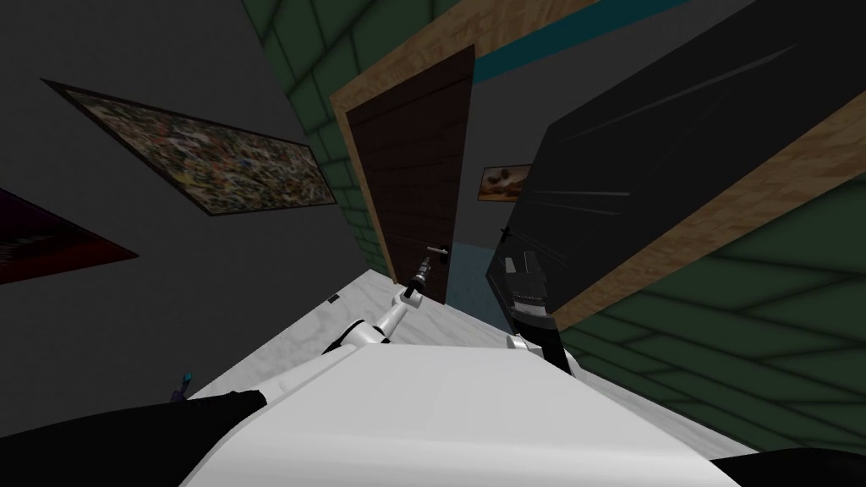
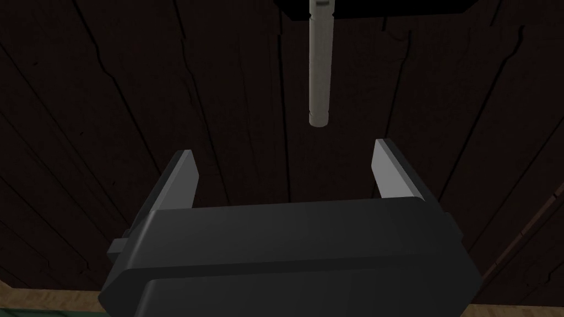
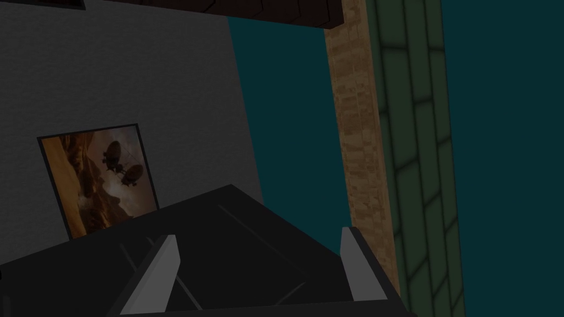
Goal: Push the door open
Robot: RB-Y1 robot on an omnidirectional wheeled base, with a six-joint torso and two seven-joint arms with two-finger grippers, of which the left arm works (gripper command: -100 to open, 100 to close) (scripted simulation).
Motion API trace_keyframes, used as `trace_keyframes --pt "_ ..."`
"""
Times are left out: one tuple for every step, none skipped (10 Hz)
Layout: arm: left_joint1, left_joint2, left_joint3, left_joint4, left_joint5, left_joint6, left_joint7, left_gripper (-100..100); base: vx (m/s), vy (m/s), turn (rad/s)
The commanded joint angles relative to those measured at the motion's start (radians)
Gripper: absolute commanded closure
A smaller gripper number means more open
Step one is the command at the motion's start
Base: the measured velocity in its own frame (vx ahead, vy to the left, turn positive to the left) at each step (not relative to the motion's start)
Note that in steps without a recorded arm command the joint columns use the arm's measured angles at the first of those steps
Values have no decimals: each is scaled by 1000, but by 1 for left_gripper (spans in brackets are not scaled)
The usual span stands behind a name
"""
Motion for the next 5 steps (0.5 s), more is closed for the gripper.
trace_keyframes --pt "-19 -5 -3 36 2 -3 3 -100 57 34 -35" --pt "-28 -8 -5 52 3 -2 4 -100 58 34 -48" --pt "-45 -14 -9 81 6 0 5 -100 78 53 -63" --pt "-64 -23 -13 116 8 2 7 -100 119 64 -85" --pt "-77 -29 -15 139 10 3 7 -100 106 66 -70"
